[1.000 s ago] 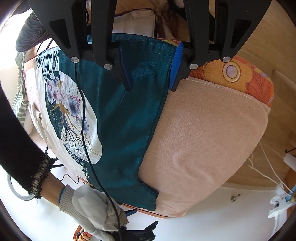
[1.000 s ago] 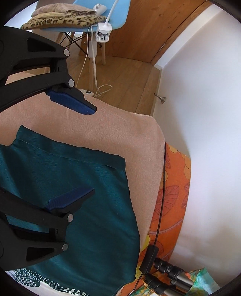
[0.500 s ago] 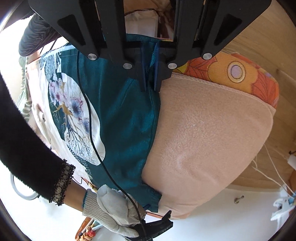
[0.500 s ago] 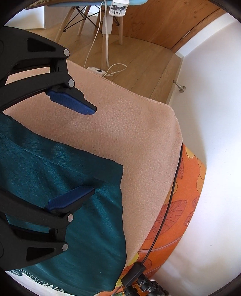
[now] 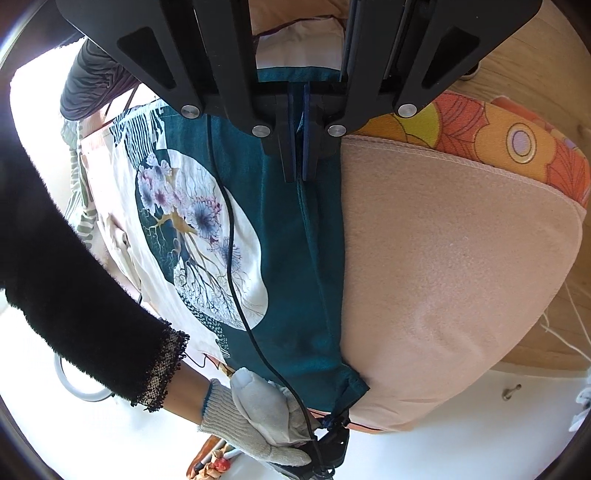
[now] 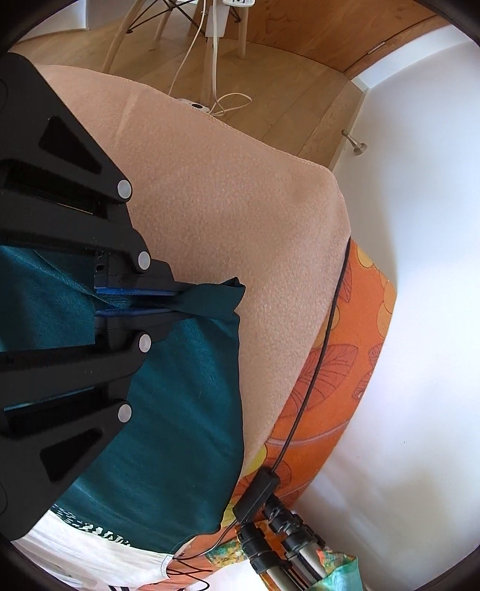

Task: Fold small clothes
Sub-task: 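Fold the dark green side over onto the shirt body with both grippers, then release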

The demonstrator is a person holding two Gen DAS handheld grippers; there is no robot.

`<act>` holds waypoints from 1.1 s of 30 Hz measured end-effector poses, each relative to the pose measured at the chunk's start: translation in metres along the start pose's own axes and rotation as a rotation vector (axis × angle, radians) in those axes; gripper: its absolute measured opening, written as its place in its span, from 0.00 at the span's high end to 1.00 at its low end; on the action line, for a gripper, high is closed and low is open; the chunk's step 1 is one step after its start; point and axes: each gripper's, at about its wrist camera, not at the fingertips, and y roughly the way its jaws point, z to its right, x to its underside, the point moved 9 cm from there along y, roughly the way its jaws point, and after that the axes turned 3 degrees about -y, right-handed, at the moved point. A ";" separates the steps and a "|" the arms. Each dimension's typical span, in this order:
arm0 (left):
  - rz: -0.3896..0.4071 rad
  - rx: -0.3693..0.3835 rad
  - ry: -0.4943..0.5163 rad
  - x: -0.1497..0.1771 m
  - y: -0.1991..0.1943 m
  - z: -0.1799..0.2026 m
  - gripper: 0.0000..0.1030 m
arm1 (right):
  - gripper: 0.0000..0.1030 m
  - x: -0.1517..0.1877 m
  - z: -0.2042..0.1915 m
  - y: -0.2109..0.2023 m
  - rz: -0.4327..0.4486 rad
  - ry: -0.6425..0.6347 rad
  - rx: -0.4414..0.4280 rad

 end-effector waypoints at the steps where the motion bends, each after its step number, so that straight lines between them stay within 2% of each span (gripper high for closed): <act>1: -0.001 0.006 0.006 0.000 0.000 0.004 0.99 | 0.95 -0.001 0.004 -0.005 0.009 0.004 -0.006; 8: 0.000 0.065 0.070 -0.002 0.001 0.040 0.99 | 0.95 0.002 0.044 -0.044 0.087 0.054 -0.021; 11: -0.020 0.098 0.098 0.001 0.007 0.059 0.99 | 0.95 0.011 0.072 -0.060 0.114 0.098 -0.037; 14: -0.053 0.120 0.141 0.008 0.017 0.079 0.99 | 0.95 0.029 0.111 -0.069 0.124 0.159 -0.002; 17: -0.091 0.142 0.181 0.017 0.028 0.097 0.99 | 0.95 0.053 0.152 -0.066 0.104 0.239 0.034; 20: -0.138 0.158 0.203 0.029 0.039 0.108 0.99 | 0.95 0.071 0.182 -0.060 0.083 0.268 0.083; 26: -0.185 0.163 0.235 0.041 0.053 0.123 0.99 | 0.95 0.081 0.201 -0.047 0.064 0.288 0.077; 30: -0.187 0.184 0.251 0.039 0.055 0.135 0.99 | 0.94 0.081 0.205 -0.036 0.035 0.268 0.148; 31: -0.180 0.185 0.267 0.038 0.053 0.138 0.99 | 0.90 0.082 0.206 -0.035 0.027 0.258 0.159; 32: -0.168 0.184 0.284 0.036 0.049 0.141 0.99 | 0.71 0.083 0.207 -0.035 0.021 0.250 0.169; 33: -0.162 0.192 0.293 0.035 0.047 0.144 0.99 | 0.44 0.084 0.209 -0.037 0.023 0.247 0.181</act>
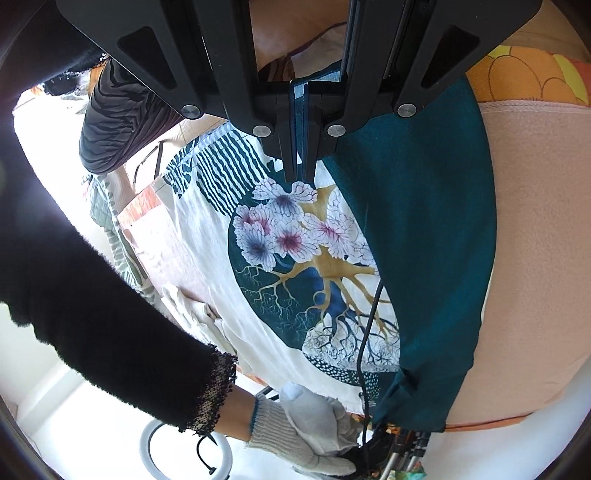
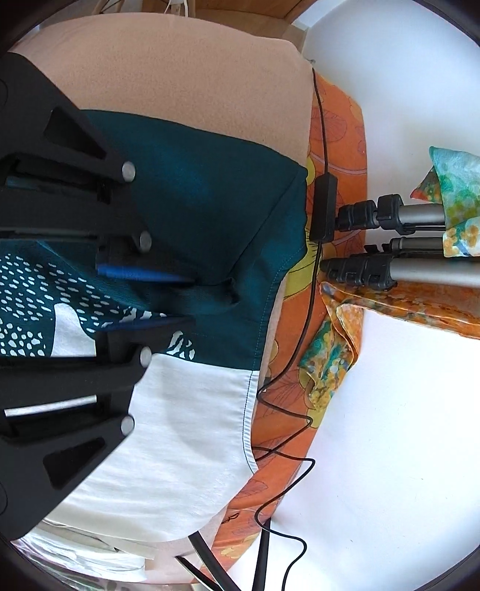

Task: Fold small clothes
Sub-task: 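Fold the dark green side over onto the shirt body with both grippers, then release, then grasp the white edge at the hem with the left gripper while the right grasps the sleeve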

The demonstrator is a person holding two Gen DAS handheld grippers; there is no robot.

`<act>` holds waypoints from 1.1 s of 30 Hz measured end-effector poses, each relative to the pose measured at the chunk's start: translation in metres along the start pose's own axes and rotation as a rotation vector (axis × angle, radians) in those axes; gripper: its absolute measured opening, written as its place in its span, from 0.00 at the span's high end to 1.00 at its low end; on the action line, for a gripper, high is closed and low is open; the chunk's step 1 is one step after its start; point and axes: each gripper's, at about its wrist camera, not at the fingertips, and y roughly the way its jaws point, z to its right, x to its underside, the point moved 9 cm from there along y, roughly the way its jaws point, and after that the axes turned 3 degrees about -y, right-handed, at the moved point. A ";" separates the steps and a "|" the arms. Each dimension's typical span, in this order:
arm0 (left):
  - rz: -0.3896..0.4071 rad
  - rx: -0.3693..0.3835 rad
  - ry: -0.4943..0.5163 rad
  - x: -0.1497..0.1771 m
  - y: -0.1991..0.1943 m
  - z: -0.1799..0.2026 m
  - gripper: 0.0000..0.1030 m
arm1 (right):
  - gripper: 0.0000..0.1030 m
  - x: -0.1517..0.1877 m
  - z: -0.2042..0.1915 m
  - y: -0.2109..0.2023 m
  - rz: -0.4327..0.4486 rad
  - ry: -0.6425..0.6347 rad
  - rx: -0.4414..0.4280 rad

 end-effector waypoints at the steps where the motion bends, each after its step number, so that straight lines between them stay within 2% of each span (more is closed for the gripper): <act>1: 0.007 0.008 0.003 -0.002 -0.004 0.002 0.98 | 0.33 0.000 0.004 -0.003 0.010 0.000 0.010; 2: 0.020 0.006 0.001 -0.003 -0.008 0.003 0.97 | 0.22 0.001 0.006 -0.007 0.021 0.001 0.003; 4: 0.051 0.014 -0.017 -0.009 -0.022 -0.002 0.92 | 0.21 0.005 0.009 -0.017 0.027 -0.003 -0.031; 7: 0.129 0.013 -0.054 -0.020 -0.050 -0.017 0.92 | 0.21 0.015 0.013 -0.032 0.009 -0.004 -0.066; 12: 0.267 -0.058 -0.121 -0.035 -0.093 -0.049 0.92 | 0.21 0.031 0.025 -0.068 0.035 -0.041 -0.071; 14: 0.299 -0.098 -0.133 -0.037 -0.103 -0.057 0.92 | 0.21 0.040 0.030 -0.084 0.044 -0.041 -0.089; 18: 0.326 -0.130 -0.140 -0.035 -0.110 -0.063 0.92 | 0.21 0.062 0.037 -0.116 0.065 -0.043 -0.143; 24: 0.316 -0.176 -0.022 -0.031 -0.096 -0.035 0.91 | 0.21 0.096 0.063 -0.173 0.156 -0.035 -0.162; 25: 0.314 -0.181 0.002 -0.029 -0.093 -0.029 0.87 | 0.21 0.100 0.071 -0.184 0.172 -0.025 -0.171; 27: 0.315 -0.188 0.045 -0.025 -0.087 -0.015 0.66 | 0.21 0.110 0.088 -0.204 0.208 -0.003 -0.187; 29: 0.325 -0.190 0.081 -0.022 -0.082 0.000 0.63 | 0.21 0.120 0.107 -0.222 0.241 0.020 -0.206; 33: 0.317 -0.188 0.150 -0.020 -0.062 0.034 0.63 | 0.21 0.140 0.147 -0.257 0.315 0.044 -0.236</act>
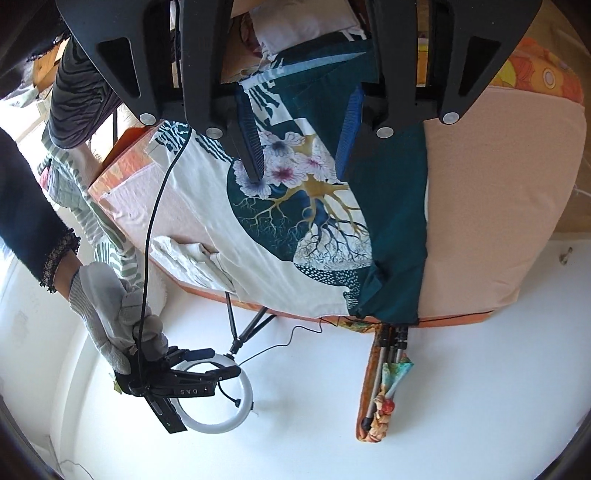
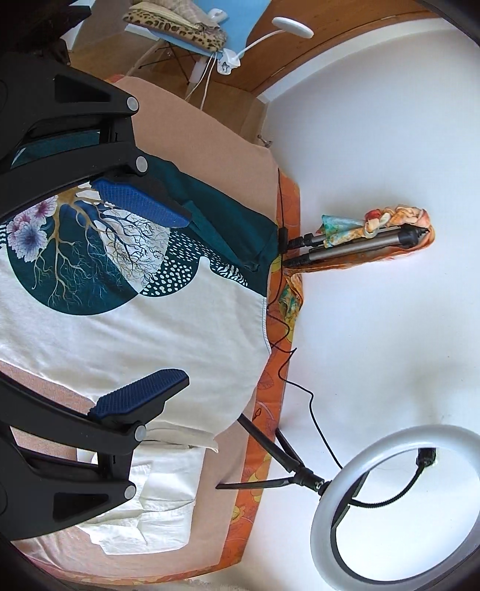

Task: Fold small clothes
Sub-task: 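Grasp the white edge at the hem with the left gripper while the right grasps the sleeve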

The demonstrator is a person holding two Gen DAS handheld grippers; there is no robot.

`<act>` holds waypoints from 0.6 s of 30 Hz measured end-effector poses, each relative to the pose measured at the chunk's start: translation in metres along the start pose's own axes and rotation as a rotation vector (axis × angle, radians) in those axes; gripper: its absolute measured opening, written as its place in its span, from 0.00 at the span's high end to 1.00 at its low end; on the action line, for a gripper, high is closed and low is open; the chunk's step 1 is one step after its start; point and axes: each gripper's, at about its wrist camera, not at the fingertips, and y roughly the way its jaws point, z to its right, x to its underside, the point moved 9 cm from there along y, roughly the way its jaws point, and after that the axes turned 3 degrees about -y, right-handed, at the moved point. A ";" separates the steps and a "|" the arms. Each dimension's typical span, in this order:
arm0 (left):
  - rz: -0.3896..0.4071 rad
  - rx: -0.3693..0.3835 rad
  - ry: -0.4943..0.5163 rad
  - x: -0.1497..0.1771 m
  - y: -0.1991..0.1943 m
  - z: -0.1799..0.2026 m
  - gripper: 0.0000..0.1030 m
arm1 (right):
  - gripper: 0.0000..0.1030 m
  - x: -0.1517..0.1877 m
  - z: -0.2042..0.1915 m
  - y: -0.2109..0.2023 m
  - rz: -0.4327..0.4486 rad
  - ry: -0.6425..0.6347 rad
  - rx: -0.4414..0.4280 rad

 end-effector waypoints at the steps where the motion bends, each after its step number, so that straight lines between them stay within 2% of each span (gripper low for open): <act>1: -0.002 0.002 0.020 0.001 0.004 0.010 0.63 | 0.21 0.002 0.008 -0.011 0.015 0.002 -0.006; 6: -0.040 0.075 0.071 0.009 0.032 0.064 0.63 | 0.20 0.015 0.054 -0.061 0.082 0.010 -0.003; 9: -0.079 0.100 0.138 0.022 0.053 0.102 0.63 | 0.17 0.029 0.088 -0.081 0.099 0.026 0.010; 13: -0.137 0.136 0.222 0.041 0.079 0.147 0.63 | 0.16 0.051 0.132 -0.096 0.096 0.037 0.000; 16: -0.184 0.155 0.283 0.056 0.099 0.176 0.62 | 0.15 0.065 0.161 -0.102 0.092 0.042 0.027; 18: -0.207 0.154 0.333 0.067 0.111 0.194 0.55 | 0.15 0.073 0.178 -0.103 0.085 0.058 0.034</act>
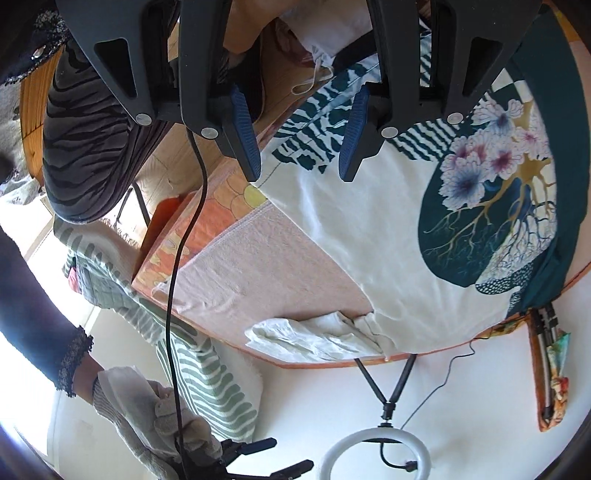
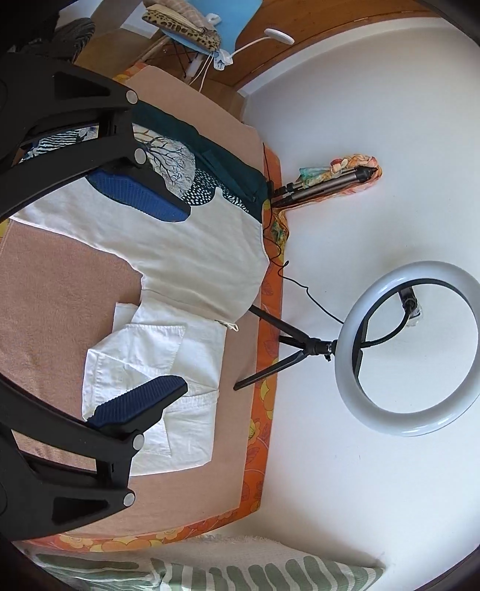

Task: Fold small clothes
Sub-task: 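Grasp the white edge at the hem with the left gripper while the right grasps the sleeve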

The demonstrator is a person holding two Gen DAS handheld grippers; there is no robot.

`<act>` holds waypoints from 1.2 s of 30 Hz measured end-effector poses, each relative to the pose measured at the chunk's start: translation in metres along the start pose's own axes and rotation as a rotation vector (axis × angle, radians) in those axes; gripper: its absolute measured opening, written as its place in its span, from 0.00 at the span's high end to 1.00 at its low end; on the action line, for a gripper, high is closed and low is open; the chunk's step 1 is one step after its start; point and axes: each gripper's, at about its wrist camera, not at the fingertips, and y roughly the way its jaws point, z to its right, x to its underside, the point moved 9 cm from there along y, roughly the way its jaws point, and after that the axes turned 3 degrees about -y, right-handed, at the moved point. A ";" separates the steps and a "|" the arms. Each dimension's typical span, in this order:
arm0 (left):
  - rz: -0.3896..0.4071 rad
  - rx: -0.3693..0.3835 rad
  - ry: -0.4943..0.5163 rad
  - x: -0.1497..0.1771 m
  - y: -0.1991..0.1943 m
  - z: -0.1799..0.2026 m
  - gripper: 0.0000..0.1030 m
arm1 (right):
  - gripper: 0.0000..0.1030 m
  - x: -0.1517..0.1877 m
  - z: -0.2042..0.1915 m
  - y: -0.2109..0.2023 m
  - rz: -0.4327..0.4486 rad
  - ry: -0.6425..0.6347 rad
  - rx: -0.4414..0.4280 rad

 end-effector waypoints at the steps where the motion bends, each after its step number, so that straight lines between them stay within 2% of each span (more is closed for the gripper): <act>1: -0.013 -0.003 0.024 0.001 0.007 0.007 0.55 | 0.15 0.003 0.007 0.001 -0.006 0.011 -0.001; 7: -0.072 -0.034 0.102 0.006 0.042 0.031 0.54 | 0.15 0.019 0.036 0.014 -0.019 0.076 -0.017; 10: -0.104 -0.095 0.135 0.009 0.055 0.031 0.54 | 0.15 0.023 0.042 0.026 -0.025 0.099 -0.032; 13: -0.128 -0.121 0.125 0.013 0.062 0.027 0.54 | 0.15 0.023 0.044 0.042 -0.033 0.126 -0.061; 16: -0.109 -0.113 0.093 0.011 0.061 0.023 0.66 | 0.15 0.017 0.043 0.062 -0.041 0.148 -0.097; 18: -0.096 -0.117 0.082 0.009 0.061 0.019 0.84 | 0.15 0.011 0.040 0.079 -0.051 0.157 -0.115; 20: -0.089 -0.095 0.042 0.005 0.062 0.013 0.93 | 0.15 0.006 0.036 0.097 -0.067 0.166 -0.133; 23: -0.079 -0.047 -0.033 0.002 0.063 0.005 0.97 | 0.15 -0.003 0.029 0.128 -0.094 0.159 -0.149; 28: -0.047 -0.007 -0.126 -0.003 0.056 -0.002 0.97 | 0.15 -0.017 0.025 0.190 -0.157 0.149 -0.114; 31: -0.031 0.011 -0.184 -0.005 0.053 -0.007 0.97 | 0.24 -0.019 0.027 0.227 -0.197 0.154 -0.095; 32: -0.025 0.014 -0.201 -0.006 0.052 -0.009 0.97 | 0.31 -0.019 0.027 0.240 -0.215 0.151 -0.088; 36: -0.002 0.032 -0.256 -0.009 0.046 -0.011 0.97 | 0.46 -0.014 0.029 0.282 -0.295 0.106 -0.013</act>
